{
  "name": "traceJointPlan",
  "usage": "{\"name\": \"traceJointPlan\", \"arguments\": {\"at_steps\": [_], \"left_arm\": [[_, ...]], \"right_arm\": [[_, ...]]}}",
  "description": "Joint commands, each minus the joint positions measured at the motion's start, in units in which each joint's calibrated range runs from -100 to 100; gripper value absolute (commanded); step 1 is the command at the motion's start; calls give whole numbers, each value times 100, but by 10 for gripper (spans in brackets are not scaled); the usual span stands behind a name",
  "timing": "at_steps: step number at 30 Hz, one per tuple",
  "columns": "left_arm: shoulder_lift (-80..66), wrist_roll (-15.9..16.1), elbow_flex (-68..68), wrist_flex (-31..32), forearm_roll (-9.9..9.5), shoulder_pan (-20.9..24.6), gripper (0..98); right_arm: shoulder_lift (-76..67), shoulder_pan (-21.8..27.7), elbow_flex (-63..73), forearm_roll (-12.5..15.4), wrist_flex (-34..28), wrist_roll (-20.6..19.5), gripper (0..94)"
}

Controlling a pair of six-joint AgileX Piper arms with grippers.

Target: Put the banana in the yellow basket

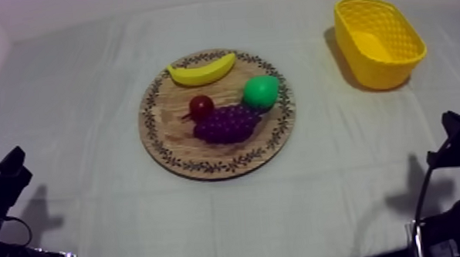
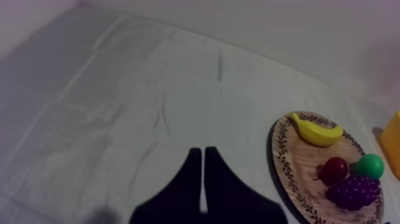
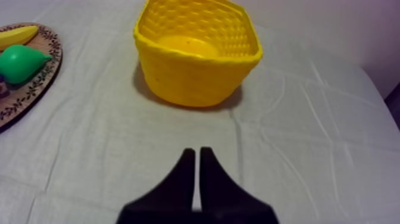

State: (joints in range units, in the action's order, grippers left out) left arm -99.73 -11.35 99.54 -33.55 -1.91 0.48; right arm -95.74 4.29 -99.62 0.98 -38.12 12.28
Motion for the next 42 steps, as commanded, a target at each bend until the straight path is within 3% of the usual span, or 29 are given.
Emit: {"name": "traceJointPlan", "arguments": {"at_steps": [1, 19, 27, 31, 35, 42], "left_arm": [[-1, 0, 1, 0, -2, -1, 1], [-1, 0, 1, 0, -2, -1, 1], [-1, 0, 1, 0, -2, -1, 1], [-1, 0, 1, 0, -2, -1, 1], [-1, 1, 1, 0, -2, -1, 1], [-1, 3, 1, 0, -2, -1, 1]], "right_arm": [[-2, 0, -5, 2, -3, 0, 5], [-2, -3, -5, 2, -10, -12, 5], [-2, -26, 3, 24, -103, -562, 12], [32, -73, -3, 179, 65, -397, 8], [532, -173, 140, 264, 640, -332, 6], [2163, -273, 1618, 1060, 917, 500, 6]]}}
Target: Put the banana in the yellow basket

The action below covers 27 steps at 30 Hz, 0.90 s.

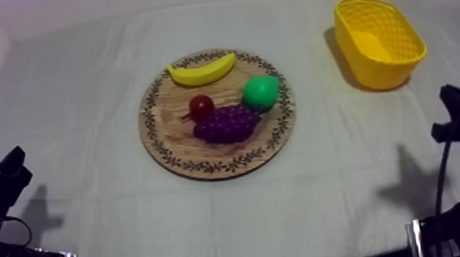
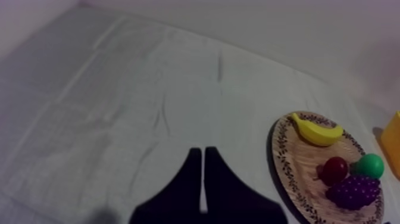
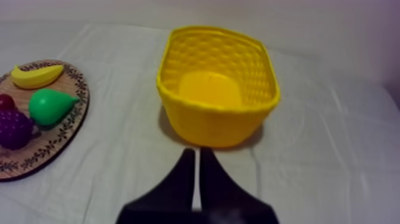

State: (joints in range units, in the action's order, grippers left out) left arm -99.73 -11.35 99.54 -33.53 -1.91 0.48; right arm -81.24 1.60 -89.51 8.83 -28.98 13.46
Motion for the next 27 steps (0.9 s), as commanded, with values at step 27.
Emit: {"name": "traceJointPlan", "arguments": {"at_steps": [27], "left_arm": [[-1, 0, 1, -2, -2, -1, 1]], "right_arm": [[5544, -1426, 6399, 970, -2929, 1545, 6]]}}
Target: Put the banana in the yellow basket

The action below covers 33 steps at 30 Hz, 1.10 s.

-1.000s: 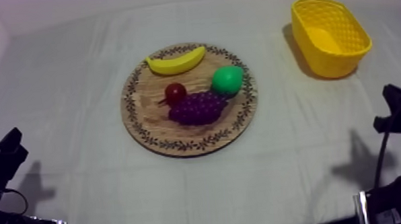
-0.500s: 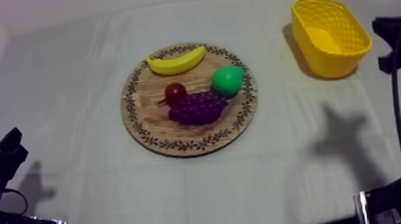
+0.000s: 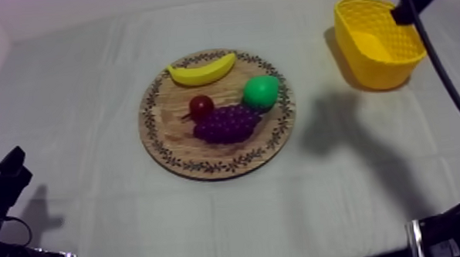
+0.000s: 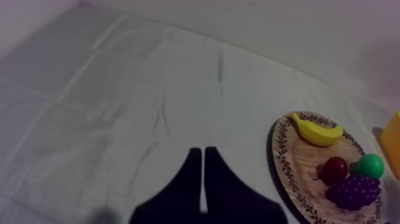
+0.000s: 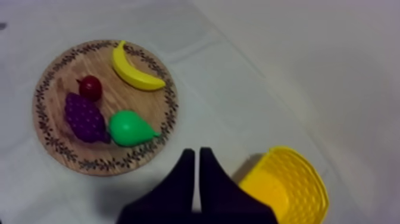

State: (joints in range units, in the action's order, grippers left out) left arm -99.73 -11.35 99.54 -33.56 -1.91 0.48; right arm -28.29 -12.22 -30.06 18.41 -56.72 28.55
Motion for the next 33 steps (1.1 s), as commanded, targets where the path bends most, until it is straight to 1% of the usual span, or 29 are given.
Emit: {"name": "traceJointPlan", "arguments": {"at_steps": [1, 4, 8, 10, 14, 19, 21, 25, 27, 30, 33], "left_arm": [[-1, 0, 1, 1, -2, -1, 1], [-1, 0, 1, 1, -2, -1, 1], [-1, 0, 1, 1, -2, -1, 1], [-1, 0, 1, 1, -2, -1, 1], [-1, 0, 1, 1, -2, -1, 1], [-1, 0, 1, 1, -2, -1, 1], [-1, 0, 1, 1, -2, -1, 1], [-1, 0, 1, 1, -2, -1, 1], [-1, 0, 1, 1, -2, -1, 1], [-1, 0, 1, 1, -2, -1, 1], [-1, 0, 1, 1, -2, -1, 1]], "right_arm": [[361, -85, 571, 25, -219, 75, 6], [679, -224, 857, 18, -356, 186, 6], [1176, -525, 1283, -195, -464, 71, 36], [1436, -663, 1477, -247, -498, 78, 43], [1993, -838, 1854, -236, -588, 212, 51], [2620, -892, 2314, -154, -706, 453, 83], [2801, -906, 2442, -143, -734, 524, 139], [3075, -929, 2605, -156, -761, 600, 331], [3204, -928, 2697, -163, -804, 647, 410], [3412, -956, 2831, -197, -835, 690, 488], [3635, -1024, 2963, -227, -837, 729, 540]]}}
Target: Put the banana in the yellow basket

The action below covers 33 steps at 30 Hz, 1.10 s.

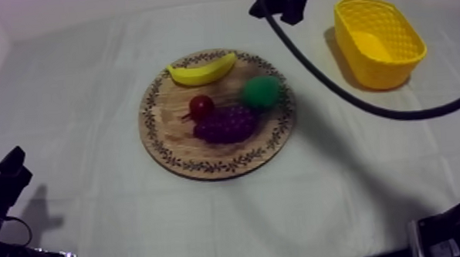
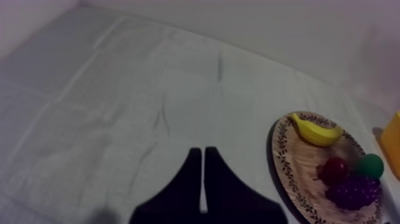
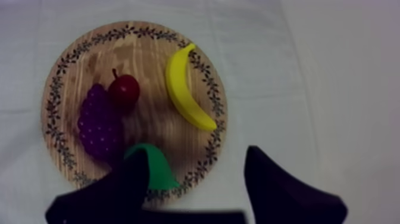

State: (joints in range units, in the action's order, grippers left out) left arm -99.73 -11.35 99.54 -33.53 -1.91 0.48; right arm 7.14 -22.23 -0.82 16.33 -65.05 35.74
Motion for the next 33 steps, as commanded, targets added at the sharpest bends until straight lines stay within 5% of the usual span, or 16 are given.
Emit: {"name": "traceJointPlan", "arguments": {"at_steps": [1, 33], "left_arm": [[-1, 0, 1, -2, -2, -1, 1], [-1, 0, 1, -2, -2, -1, 1]], "right_arm": [[179, -54, 94, -33, -6, 16, 554], [3557, -503, 2777, -289, -38, -121, 519]]}}
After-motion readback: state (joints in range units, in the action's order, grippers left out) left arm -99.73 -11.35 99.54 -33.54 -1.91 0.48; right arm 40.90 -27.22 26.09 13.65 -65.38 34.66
